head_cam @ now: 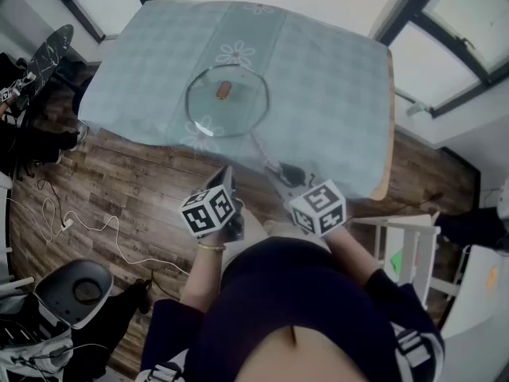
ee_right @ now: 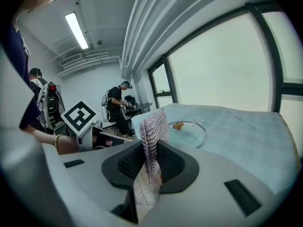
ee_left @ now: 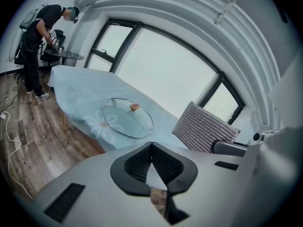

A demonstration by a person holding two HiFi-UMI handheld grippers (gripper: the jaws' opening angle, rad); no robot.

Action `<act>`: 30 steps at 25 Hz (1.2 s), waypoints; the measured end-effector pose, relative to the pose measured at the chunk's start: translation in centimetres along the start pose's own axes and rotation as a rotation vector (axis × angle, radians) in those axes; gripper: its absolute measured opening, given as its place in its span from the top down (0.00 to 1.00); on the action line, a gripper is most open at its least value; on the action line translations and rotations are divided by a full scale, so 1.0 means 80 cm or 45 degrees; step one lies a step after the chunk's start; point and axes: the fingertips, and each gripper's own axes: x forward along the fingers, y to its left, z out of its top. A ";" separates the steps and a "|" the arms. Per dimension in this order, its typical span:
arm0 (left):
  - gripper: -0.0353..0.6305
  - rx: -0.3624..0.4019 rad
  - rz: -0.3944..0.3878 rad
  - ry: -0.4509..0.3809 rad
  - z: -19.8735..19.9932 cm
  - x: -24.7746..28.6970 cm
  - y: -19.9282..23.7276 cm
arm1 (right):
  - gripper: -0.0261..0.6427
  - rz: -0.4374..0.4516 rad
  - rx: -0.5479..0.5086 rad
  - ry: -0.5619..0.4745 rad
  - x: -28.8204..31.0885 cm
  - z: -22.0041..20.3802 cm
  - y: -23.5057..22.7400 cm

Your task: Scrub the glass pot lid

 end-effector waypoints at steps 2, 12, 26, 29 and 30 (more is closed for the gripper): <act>0.95 0.012 -0.002 -0.009 -0.007 -0.008 -0.013 | 0.84 0.000 0.009 -0.018 -0.017 -0.005 0.003; 0.95 0.059 -0.026 -0.019 -0.048 -0.044 -0.046 | 0.84 0.012 0.058 -0.071 -0.054 -0.035 0.029; 0.94 0.068 -0.045 -0.014 -0.073 -0.057 -0.046 | 0.85 0.024 0.072 -0.114 -0.061 -0.045 0.040; 0.95 0.074 -0.052 0.001 -0.079 -0.052 -0.047 | 0.84 0.022 0.084 -0.114 -0.062 -0.049 0.037; 0.95 0.076 -0.056 0.007 -0.081 -0.051 -0.048 | 0.84 0.019 0.082 -0.111 -0.063 -0.050 0.036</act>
